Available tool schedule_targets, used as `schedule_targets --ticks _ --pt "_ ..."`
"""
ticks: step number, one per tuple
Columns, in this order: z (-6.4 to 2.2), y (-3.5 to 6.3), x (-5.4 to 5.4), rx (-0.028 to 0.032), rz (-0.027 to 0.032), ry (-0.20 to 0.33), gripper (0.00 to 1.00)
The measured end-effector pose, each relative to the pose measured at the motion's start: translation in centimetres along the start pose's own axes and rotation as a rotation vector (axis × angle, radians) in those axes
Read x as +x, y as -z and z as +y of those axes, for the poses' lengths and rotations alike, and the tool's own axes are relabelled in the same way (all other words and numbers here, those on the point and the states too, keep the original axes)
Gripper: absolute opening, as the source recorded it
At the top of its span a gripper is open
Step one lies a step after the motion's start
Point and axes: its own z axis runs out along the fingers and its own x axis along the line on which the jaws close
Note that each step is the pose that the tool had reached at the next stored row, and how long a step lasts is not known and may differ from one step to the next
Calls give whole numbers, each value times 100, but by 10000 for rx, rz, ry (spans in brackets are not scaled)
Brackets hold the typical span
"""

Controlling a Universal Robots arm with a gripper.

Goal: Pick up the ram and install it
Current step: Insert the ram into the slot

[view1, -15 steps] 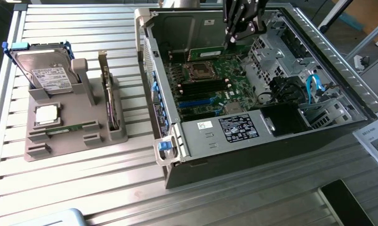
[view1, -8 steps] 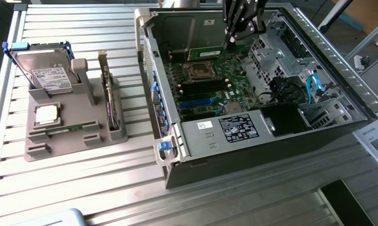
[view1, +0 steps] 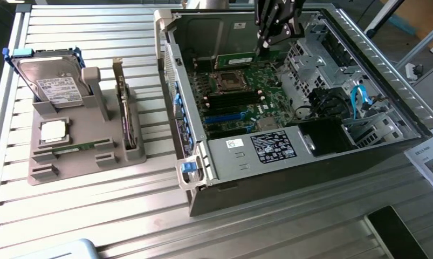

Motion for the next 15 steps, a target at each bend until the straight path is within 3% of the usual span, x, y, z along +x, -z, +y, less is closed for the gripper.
schedule_targets --ticks 15 --pt "-1 -34 0 1 -4 0 12"
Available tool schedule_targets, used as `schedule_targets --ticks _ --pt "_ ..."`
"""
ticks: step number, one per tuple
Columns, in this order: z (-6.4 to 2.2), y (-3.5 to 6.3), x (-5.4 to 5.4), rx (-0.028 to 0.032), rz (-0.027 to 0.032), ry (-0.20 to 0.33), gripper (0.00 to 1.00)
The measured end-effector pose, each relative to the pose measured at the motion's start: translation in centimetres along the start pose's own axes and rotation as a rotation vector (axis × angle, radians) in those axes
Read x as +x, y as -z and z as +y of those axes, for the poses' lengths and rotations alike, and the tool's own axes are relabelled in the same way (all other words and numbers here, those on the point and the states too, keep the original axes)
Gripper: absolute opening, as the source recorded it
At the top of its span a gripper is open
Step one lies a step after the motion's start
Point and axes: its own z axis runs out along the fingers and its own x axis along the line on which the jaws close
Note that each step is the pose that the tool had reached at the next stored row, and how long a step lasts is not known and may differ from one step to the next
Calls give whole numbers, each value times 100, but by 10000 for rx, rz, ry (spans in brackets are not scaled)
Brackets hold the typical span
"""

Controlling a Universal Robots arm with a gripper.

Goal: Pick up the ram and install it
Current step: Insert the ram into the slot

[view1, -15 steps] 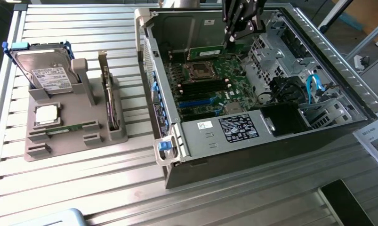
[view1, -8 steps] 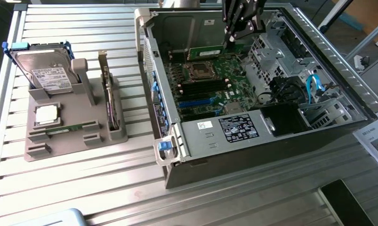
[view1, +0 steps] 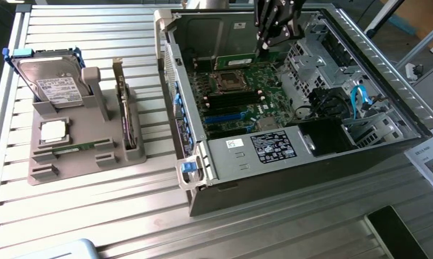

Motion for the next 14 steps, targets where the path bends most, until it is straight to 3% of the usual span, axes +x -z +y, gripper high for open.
schedule_targets --ticks 14 --pt "-2 -86 -1 0 0 0 12"
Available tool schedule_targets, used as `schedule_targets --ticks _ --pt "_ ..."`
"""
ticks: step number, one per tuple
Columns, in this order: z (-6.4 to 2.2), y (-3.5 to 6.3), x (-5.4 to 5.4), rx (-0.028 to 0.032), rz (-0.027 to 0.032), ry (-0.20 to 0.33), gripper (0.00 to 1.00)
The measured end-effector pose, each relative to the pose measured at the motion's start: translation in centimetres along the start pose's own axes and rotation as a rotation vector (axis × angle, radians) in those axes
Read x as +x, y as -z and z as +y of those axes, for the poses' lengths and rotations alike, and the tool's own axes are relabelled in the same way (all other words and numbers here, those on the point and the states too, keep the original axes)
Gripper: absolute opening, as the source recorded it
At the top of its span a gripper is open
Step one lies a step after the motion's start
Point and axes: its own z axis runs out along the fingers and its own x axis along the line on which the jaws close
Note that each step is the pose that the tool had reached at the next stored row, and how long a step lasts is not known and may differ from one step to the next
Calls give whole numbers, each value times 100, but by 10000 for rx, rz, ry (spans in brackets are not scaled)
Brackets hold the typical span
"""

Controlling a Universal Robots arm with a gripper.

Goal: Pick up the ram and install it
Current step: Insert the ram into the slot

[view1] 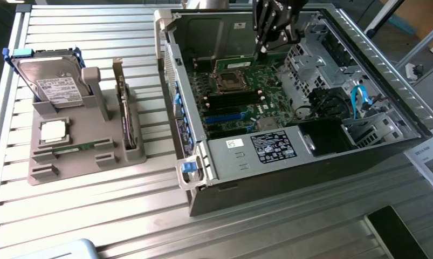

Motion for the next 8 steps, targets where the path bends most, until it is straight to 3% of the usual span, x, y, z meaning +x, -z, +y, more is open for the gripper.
schedule_targets --ticks 8 --pt "-1 -51 0 0 1 0 12"
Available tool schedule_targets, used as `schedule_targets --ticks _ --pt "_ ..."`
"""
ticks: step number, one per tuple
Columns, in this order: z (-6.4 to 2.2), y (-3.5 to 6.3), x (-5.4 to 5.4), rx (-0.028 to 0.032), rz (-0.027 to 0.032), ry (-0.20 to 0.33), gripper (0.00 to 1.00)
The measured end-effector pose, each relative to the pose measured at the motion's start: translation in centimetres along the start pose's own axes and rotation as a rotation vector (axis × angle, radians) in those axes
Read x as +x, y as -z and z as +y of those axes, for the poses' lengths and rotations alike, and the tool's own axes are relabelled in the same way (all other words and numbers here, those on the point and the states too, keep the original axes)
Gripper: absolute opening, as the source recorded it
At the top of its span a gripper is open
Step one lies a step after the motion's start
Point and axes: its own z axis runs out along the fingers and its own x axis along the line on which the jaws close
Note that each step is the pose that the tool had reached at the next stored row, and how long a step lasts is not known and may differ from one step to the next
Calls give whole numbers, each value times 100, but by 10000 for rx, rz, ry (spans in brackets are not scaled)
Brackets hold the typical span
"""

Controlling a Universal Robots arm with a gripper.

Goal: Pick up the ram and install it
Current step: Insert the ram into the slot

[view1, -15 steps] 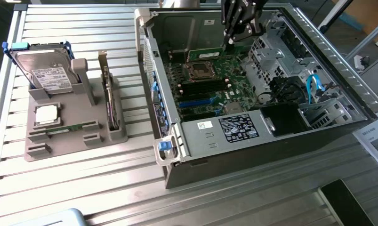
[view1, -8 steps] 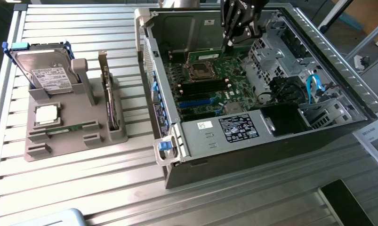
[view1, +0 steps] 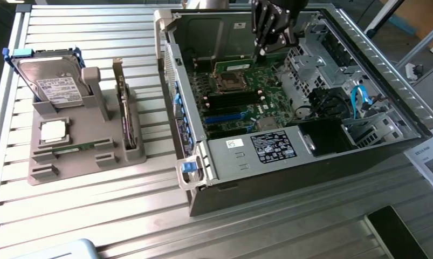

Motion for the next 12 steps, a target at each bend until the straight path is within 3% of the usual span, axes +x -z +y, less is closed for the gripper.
schedule_targets --ticks 12 --pt "-2 -90 -1 0 0 0 12"
